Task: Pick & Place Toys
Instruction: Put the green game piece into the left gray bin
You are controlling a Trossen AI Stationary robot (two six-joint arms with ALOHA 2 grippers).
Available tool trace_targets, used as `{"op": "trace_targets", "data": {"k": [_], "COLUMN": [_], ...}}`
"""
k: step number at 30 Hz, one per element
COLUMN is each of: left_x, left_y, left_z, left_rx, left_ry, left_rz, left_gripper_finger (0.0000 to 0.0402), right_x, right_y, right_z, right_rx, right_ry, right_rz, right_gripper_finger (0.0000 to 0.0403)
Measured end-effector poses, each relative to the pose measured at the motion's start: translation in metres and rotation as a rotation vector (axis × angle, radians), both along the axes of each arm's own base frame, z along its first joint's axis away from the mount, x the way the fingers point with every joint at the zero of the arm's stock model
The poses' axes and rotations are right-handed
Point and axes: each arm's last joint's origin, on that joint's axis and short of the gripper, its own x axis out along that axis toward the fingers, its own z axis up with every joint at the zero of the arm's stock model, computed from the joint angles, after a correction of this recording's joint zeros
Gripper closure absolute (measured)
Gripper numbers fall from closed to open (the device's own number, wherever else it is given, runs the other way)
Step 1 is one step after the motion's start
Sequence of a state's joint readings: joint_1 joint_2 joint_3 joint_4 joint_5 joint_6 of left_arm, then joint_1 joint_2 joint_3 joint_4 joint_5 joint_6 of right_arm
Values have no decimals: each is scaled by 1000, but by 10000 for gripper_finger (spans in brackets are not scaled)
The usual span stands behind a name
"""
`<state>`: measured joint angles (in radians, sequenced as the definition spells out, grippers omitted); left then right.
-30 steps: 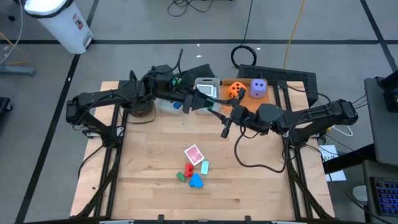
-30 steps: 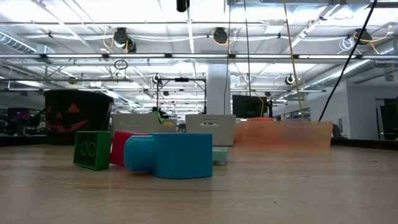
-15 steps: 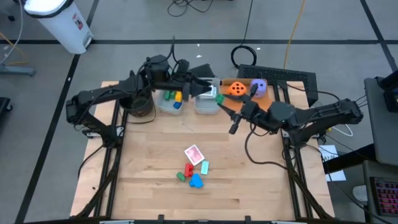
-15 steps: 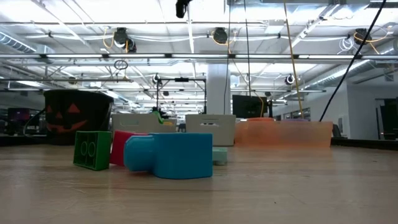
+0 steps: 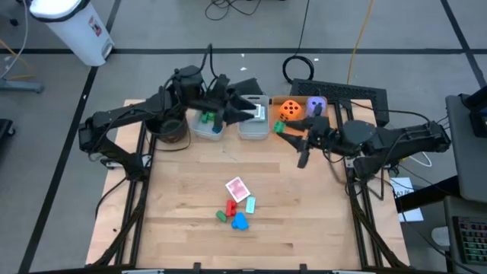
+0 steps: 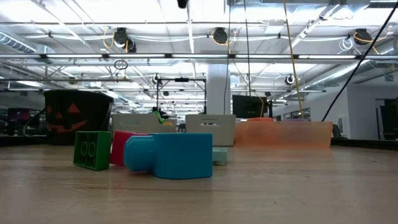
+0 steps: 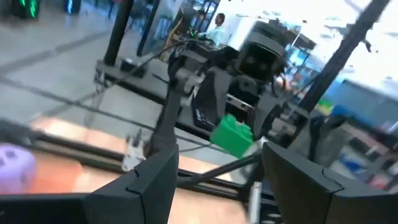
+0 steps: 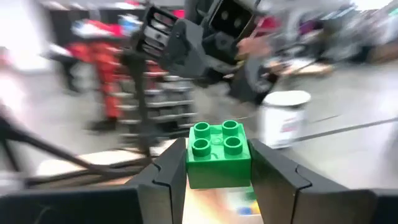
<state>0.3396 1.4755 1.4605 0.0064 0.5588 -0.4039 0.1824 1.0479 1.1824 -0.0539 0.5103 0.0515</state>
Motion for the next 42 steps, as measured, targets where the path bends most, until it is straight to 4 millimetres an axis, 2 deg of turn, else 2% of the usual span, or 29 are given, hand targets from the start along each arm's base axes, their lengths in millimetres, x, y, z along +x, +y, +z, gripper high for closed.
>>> {"op": "trace_targets", "data": {"k": [8,12,16,22,30,42], "left_x": [10,12,12,11,9,8], "left_y": [-60,-86,-103,-118,-135,-138], "left_z": [2,-1,-5,-6,-6,-7], "left_rx": [499,702,778,800,969,1048], "left_ry": [-59,-45,0,-4,6,33], "left_rz": [104,143,163,127,176,212], "left_gripper_finger": [163,163,163,163,163,163], "right_x": [8,16,19,29,48,68], "right_y": [-19,-27,-31,-36,-42,-42], "right_z": [-5,-11,-12,-7,-13,-23], "right_rx": [370,455,481,512,569,614], "right_ry": [-24,10,16,-56,-80,-82], "right_rz": [320,398,432,543,622,684], "right_gripper_finger": [277,277,277,277,277,277]}}
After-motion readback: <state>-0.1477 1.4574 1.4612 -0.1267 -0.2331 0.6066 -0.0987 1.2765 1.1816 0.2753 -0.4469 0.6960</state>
